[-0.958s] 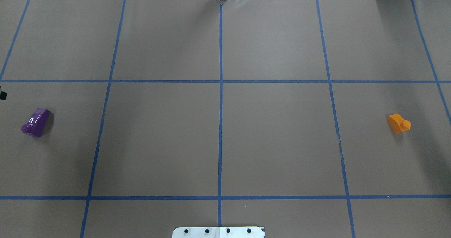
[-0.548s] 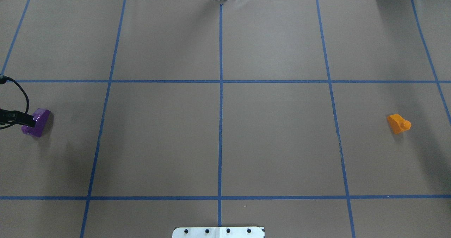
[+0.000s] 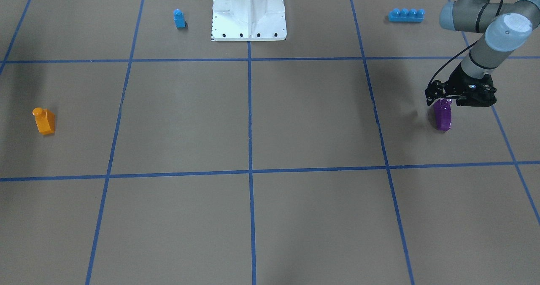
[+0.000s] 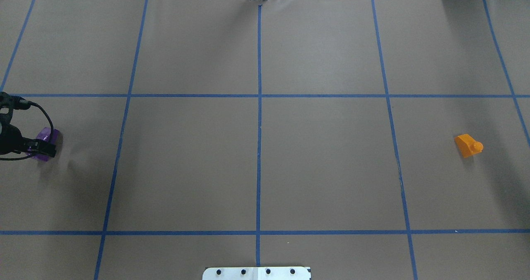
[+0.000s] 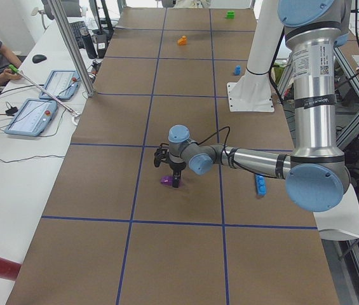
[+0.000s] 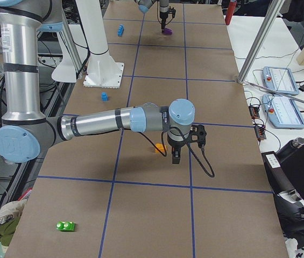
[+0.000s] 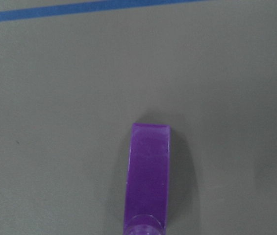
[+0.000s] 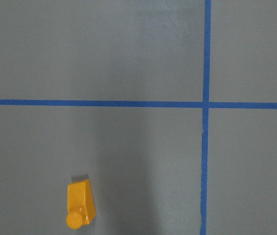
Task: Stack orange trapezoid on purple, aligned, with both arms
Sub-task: 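Grasp the purple trapezoid block with the left gripper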
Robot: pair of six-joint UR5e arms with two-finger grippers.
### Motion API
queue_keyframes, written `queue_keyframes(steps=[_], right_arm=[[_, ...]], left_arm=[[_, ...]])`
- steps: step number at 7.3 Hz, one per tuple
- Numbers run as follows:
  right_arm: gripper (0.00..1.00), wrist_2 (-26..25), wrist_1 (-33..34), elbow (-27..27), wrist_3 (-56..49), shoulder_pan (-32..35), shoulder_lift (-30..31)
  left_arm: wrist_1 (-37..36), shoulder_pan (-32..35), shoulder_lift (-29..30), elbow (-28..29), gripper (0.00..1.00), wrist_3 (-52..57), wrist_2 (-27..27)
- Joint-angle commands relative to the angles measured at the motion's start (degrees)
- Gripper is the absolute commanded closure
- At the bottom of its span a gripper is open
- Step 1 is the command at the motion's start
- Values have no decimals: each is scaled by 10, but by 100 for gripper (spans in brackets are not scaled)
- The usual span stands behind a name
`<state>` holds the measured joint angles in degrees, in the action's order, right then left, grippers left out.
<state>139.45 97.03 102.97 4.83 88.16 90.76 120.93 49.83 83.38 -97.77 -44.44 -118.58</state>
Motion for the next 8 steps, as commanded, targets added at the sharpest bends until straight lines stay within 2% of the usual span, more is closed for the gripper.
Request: queue_keyframes(steps=[1,2,3,4,5,6,8], right_arm=[[0,1,0,-1,0,0,-1],[0,1,1,-1,0,0,-1],[0,1,1,-1,0,0,-1],[0,1,1,-1,0,0,-1],[0,1,1,-1,0,1,-1],[0,1,1,-1,0,0,0],[0,1,1,-4,0,0,-1]], left_arm=[[1,0,3,8,77,1,-2],[1,0,3,7,100,1,-5],[0,1,3,0,100,1,-8],[-12,3,2,-40,100,1,-15],[-66,4,6,-92,100,1,-37],[-126,4,38,-140,100,1,-35],[-185,-26,158,-149,100,2,-30]])
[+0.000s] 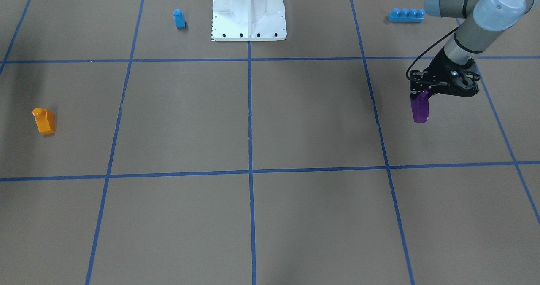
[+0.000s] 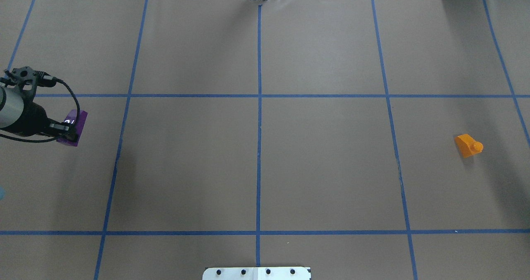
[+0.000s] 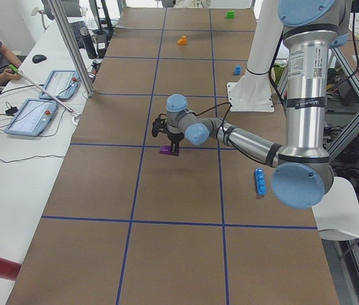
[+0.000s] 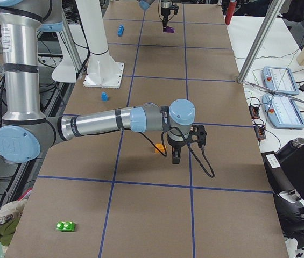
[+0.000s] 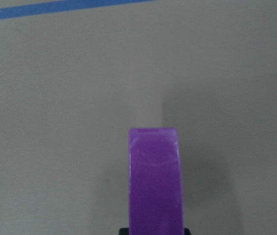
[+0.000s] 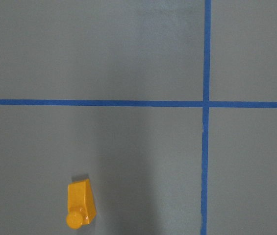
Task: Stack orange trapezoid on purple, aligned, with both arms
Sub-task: 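Carry the purple block to the table center and release it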
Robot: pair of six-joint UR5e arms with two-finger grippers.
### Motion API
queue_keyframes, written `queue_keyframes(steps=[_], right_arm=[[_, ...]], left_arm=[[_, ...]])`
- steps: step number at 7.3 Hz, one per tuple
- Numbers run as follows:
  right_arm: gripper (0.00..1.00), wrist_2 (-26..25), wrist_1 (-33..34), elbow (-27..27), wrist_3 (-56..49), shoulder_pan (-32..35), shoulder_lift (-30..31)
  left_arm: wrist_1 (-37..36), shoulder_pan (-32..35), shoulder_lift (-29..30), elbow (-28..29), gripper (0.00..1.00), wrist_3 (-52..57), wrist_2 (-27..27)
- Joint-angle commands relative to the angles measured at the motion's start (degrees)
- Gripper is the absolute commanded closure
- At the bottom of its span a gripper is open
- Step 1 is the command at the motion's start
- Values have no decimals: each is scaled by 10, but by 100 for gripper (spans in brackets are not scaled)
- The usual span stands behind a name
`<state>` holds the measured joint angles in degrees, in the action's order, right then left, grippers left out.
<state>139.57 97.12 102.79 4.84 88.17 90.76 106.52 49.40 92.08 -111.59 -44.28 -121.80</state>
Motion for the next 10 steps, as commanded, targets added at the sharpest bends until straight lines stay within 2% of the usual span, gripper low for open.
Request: queue_keyframes(steps=[1,2,3,5,7,8,10], right_arm=[[0,0,0,-2,0,0,-1],[0,0,-1,-1,0,0,-1],[0,0,-1,-2,0,0,-1],[0,0,-1,-7,0,0,-8],[0,0,-1,-9,0,0,-9],[0,0,-1,-10,0,0,-9],[0,1,0,-10,0,0,-10]], left_arm=[[-85,-65,145,-7,100,2,36],[-158,-114,237,0,100,30,93],[-224,-135,332,34,100,80,116],[-203,-157,449,168,100,99,117],[-89,-169,509,325,100,98,147],[-69,-170,522,365,100,99,149],[-69,-171,522,377,100,121,149]])
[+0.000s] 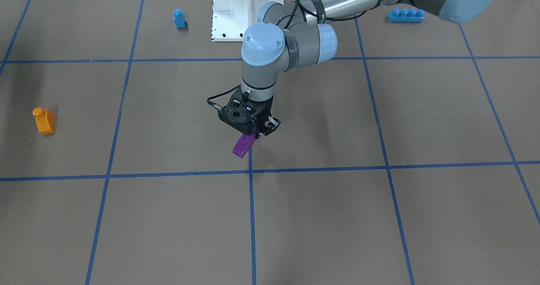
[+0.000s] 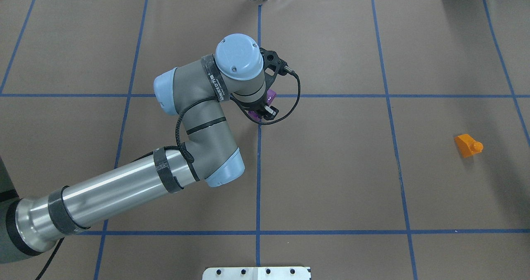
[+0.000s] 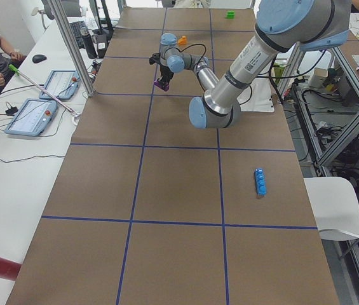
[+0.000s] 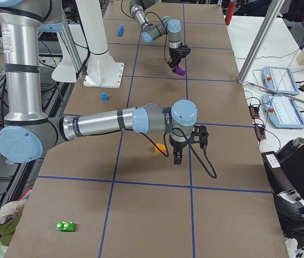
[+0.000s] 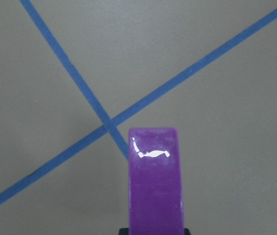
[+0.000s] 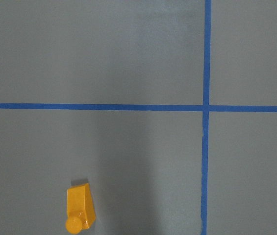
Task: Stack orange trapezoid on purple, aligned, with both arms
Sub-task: 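Carry the purple block to the table center and release it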
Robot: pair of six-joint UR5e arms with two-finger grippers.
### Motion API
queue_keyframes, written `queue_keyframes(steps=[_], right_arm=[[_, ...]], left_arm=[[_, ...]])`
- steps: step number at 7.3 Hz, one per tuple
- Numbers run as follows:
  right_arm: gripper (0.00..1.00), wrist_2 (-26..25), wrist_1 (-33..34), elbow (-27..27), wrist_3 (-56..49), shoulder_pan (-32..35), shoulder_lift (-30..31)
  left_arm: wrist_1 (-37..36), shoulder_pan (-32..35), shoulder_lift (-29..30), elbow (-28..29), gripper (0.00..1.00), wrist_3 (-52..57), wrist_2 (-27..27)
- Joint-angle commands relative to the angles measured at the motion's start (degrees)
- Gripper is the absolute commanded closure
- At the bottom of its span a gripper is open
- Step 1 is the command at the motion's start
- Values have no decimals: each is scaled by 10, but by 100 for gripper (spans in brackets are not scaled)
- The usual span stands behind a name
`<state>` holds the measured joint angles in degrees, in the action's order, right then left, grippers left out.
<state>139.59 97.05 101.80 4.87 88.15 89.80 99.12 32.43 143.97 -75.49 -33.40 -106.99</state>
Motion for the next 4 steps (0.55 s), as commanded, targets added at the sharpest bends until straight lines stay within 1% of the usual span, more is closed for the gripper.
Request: queue_keyframes(steps=[1,2,4], right_arm=[[0,12,0,-2,0,0,-1],[0,20,0,-5,0,0,-1],[0,20,0,-6,0,0,-1]], left_arm=[[5,-5,2,22,100,13,3],[5,-7,2,30,100,13,2],[6,-9,1,38,100,15,2]])
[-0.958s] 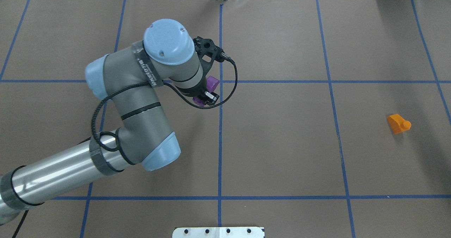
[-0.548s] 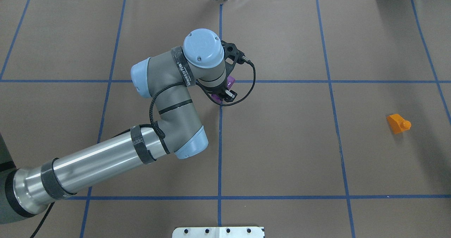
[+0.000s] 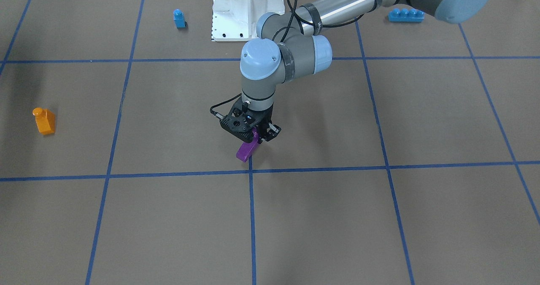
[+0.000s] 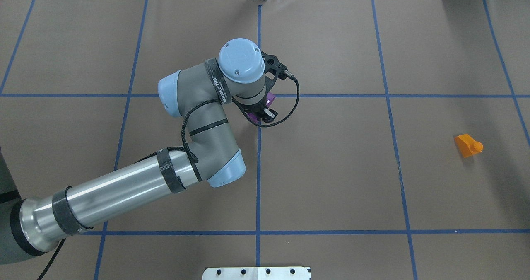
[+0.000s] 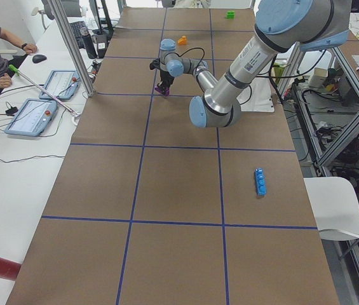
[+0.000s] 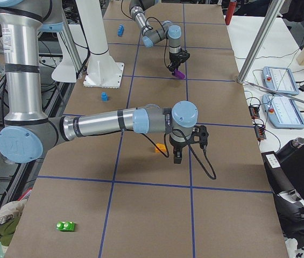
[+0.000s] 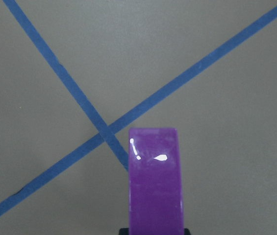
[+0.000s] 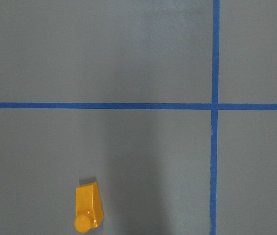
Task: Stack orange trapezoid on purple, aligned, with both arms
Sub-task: 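Carry the purple block to the table center and release it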
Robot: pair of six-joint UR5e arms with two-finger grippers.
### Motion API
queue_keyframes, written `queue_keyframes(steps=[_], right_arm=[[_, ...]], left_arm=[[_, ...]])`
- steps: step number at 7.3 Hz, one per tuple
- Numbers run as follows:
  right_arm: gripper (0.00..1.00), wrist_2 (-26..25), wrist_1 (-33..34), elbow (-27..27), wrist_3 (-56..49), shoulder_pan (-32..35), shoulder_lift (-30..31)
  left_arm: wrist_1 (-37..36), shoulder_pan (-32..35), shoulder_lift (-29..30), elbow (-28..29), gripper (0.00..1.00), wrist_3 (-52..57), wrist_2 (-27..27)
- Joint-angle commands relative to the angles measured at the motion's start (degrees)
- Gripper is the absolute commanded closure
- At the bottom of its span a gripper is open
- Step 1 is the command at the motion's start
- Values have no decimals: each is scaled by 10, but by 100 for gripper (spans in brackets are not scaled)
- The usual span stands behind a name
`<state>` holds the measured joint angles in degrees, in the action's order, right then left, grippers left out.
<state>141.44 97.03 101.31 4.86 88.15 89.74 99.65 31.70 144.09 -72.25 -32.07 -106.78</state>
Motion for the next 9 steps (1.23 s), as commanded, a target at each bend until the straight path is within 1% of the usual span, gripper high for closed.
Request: queue_keyframes(steps=[1,2,3,4,5,6,8,9], right_arm=[[0,2,0,-2,0,0,0],[0,2,0,-3,1,0,-3],[0,2,1,-4,1,0,-5],[0,2,1,-9,0,0,-11],[0,2,1,-9,1,0,-12],[0,1,0,-8,-1,0,-12],[0,-2,-1,-3,-1,-7,-10],[0,-2,-1,15,2,-20,-4]], left_arm=[[-1,-2,0,10,75,2,0],[-1,-1,0,10,59,2,1],[-2,-1,1,9,23,1,0],[0,3,2,1,12,1,-1],[0,10,2,-14,7,1,-1],[-4,32,3,-38,1,0,-14],[-8,100,0,-76,0,-6,-122],[-35,121,-19,-113,0,-7,-140]])
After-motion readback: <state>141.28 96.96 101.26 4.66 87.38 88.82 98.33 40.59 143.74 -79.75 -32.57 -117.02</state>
